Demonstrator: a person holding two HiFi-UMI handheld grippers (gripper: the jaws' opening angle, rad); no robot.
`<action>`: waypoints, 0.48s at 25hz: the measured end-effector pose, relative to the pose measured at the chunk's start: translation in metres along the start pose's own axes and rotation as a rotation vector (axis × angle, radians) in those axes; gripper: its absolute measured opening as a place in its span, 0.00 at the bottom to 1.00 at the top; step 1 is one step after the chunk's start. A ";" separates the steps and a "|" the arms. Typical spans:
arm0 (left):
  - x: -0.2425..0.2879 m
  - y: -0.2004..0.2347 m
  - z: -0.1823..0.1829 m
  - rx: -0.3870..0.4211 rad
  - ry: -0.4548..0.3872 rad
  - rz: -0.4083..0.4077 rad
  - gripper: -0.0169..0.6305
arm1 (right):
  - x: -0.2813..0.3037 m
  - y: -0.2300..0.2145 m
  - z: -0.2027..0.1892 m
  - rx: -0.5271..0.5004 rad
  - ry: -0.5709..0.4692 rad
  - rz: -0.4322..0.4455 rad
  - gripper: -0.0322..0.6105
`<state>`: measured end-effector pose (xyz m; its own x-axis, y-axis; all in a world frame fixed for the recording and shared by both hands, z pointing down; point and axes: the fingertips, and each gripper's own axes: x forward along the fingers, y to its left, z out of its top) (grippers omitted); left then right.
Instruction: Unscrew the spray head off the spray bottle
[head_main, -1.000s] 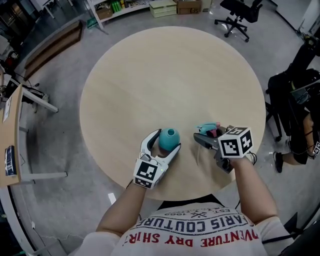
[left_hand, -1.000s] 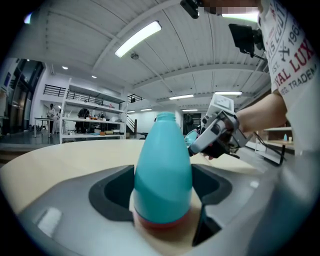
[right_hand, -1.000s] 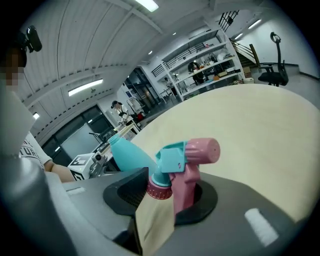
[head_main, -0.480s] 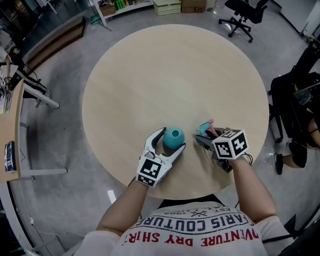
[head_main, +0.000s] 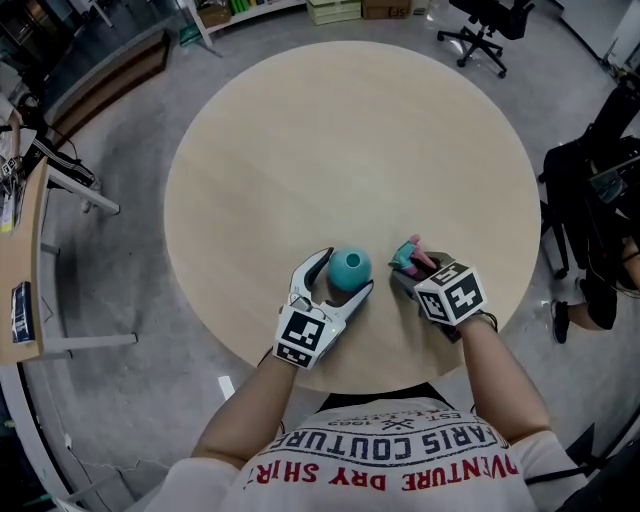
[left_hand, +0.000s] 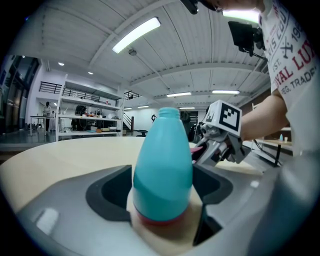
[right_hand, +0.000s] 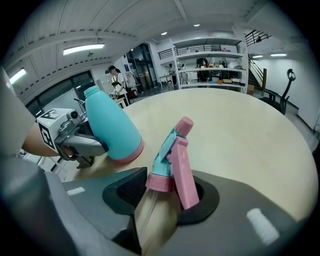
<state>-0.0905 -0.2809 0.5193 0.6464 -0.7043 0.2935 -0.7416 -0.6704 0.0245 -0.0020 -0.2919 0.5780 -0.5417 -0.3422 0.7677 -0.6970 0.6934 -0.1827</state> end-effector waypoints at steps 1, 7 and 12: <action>0.000 0.000 0.000 0.000 0.001 0.000 0.60 | 0.000 0.001 0.000 -0.008 0.005 0.003 0.33; -0.003 0.001 -0.002 0.002 -0.008 -0.008 0.71 | -0.002 0.006 0.002 -0.003 -0.050 0.019 0.61; -0.016 0.007 -0.003 0.007 -0.010 0.006 0.72 | -0.017 -0.001 0.006 -0.003 -0.093 -0.028 0.75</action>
<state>-0.1065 -0.2732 0.5178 0.6435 -0.7108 0.2842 -0.7443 -0.6676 0.0157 0.0055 -0.2906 0.5614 -0.5639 -0.4188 0.7118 -0.7110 0.6846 -0.1606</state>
